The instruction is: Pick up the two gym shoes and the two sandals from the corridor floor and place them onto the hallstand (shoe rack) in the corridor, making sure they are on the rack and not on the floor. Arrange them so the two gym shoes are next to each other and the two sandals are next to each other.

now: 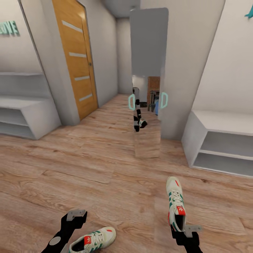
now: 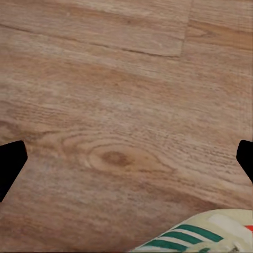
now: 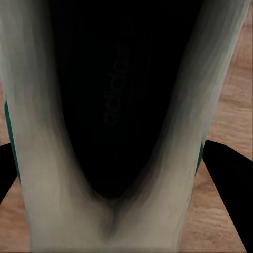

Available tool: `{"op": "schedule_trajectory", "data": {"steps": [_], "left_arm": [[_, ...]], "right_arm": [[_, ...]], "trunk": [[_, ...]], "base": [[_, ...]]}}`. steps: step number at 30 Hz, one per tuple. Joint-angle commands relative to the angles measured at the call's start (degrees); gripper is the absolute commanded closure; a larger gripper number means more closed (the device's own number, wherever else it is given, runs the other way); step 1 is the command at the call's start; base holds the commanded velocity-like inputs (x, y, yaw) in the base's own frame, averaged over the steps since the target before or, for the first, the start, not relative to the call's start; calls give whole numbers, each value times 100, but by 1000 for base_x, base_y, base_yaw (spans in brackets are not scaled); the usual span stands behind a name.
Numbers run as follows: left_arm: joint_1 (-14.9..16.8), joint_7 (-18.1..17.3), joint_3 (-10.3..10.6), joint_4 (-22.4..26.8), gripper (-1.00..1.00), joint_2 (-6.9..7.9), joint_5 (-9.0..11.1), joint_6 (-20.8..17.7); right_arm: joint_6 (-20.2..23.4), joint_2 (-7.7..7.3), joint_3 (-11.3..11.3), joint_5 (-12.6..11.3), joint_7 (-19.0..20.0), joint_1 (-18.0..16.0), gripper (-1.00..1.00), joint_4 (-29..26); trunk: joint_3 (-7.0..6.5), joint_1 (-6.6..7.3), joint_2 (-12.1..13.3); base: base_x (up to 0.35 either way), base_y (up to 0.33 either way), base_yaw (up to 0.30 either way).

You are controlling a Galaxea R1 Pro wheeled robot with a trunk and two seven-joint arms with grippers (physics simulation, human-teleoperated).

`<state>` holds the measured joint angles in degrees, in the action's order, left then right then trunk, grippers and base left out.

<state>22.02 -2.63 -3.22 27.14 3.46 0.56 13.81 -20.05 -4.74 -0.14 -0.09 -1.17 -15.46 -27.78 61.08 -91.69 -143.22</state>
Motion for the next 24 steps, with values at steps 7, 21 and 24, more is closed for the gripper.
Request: {"op": "schedule_trajectory", "data": {"steps": [7,21,24], "left_arm": [[5,-27,-22,-7,-100,-3,6,18],[5,-32,-21,-10,-100,-6,6,17],[5,-29,-21,-14,-100,-10,6,17]], "right_arm": [[-17,-1,0,0,-15,-1,100,0],[-17,-30,-4,9,-3,-1,100,-14],[-17,-37,-4,9,1,-1,100,-10]], "trunk": [[5,1,-2],[5,1,-2],[5,1,-2]], "base": [[101,154,276],[26,45,50],[2,0,0]]}}
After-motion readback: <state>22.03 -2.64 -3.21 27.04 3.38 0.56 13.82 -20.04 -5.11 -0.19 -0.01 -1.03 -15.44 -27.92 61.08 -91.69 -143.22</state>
